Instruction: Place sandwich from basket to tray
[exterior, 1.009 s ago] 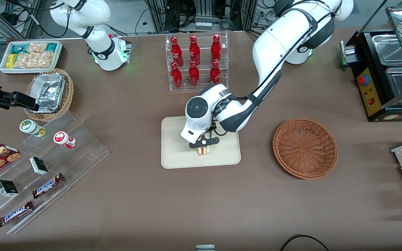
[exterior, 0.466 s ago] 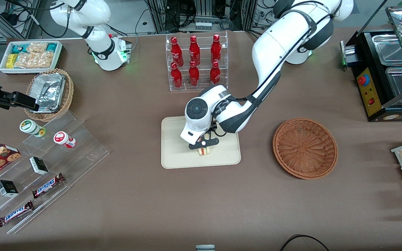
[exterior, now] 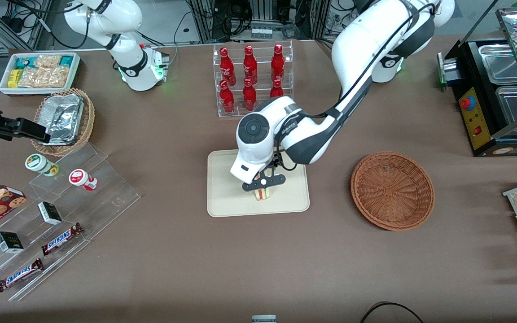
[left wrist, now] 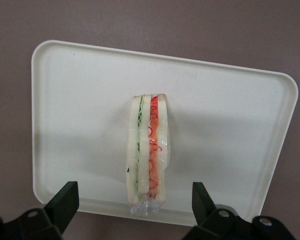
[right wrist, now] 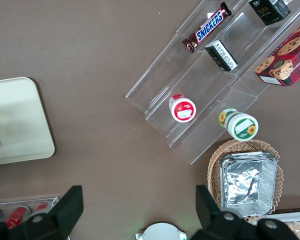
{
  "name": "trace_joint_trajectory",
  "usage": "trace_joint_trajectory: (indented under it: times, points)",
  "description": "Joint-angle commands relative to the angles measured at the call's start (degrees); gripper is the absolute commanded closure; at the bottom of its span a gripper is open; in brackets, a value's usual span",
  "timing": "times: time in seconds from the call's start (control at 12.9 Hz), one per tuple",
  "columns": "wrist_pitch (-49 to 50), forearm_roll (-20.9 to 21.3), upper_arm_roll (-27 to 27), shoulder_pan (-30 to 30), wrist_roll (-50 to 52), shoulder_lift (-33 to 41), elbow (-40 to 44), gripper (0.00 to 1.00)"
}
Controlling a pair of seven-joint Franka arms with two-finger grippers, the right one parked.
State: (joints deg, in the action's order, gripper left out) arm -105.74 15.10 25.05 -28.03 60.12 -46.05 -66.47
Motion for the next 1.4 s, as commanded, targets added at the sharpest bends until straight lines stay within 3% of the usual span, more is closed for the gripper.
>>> trace_joint_trajectory:
  times: [0.0,0.16,0.39,1.09,1.32]
  points:
    - [6.0,-2.3,-0.2,2.5,-7.0,4.9,0.2,0.00]
    - [10.5,-4.5,0.1,7.3,-9.1,9.1,-1.4,0.00]
    - [9.8,-6.0,0.0,13.9,-19.7,16.1,-10.2,0.00]
    - [10.6,-7.5,-0.1,29.2,-37.4,27.7,-21.0,0.00]
    - [11.3,-10.8,-2.2,32.5,-45.4,34.6,-26.9,0.00]
